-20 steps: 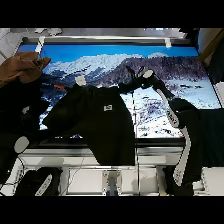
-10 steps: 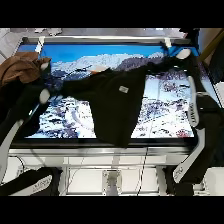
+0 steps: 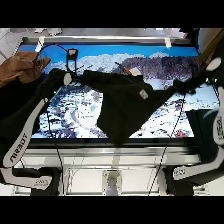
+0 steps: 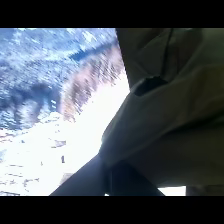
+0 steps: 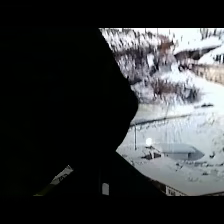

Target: Fold the clothes and pants, and hang the long-sleeved shirts on hangers.

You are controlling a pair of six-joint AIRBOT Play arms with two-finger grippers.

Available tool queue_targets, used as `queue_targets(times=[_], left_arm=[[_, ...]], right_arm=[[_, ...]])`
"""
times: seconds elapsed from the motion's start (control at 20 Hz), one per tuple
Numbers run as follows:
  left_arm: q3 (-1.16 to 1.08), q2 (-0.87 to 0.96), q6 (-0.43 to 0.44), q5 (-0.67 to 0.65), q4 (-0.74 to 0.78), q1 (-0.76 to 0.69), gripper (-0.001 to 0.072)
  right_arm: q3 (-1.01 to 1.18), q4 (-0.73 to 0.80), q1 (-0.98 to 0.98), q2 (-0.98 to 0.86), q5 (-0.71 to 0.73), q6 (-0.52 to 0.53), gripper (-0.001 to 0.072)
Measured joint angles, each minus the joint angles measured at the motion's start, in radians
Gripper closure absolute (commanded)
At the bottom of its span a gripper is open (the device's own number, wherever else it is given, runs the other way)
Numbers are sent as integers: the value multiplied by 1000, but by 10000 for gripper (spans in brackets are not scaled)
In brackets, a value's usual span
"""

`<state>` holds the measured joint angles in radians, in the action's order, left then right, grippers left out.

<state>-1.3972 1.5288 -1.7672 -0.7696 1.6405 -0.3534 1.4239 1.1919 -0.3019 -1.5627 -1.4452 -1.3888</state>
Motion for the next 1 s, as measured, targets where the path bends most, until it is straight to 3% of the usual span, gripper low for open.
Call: queue_targets(times=[0.05,0.1,0.15,0.2,0.45,0.65,0.7,0.85,1.0], left_arm=[[-3,7,9,-11,0,-11,283],[-6,11,11,-17,0,-18,-13],[-10,11,13,-24,0,-24,9],[-11,5,13,-43,-3,-26,9],[4,-134,19,-217,10,8,9],[244,-338,16,-331,-23,24,16],[332,-391,14,-321,-48,18,39],[477,-484,22,-140,-53,7,228],[405,-436,71,21,-2,11,223]], right_arm=[[-133,-11,-2,58,42,3,689],[-259,-29,-4,113,88,8,573],[-362,-47,-5,161,131,13,325],[-449,-68,-6,206,164,24,170],[-591,-119,-8,397,220,55,171],[-504,-51,-9,503,224,63,173],[-477,-35,-9,517,228,64,172],[-425,-25,-9,537,245,64,173],[-405,-35,-9,544,259,64,173]])
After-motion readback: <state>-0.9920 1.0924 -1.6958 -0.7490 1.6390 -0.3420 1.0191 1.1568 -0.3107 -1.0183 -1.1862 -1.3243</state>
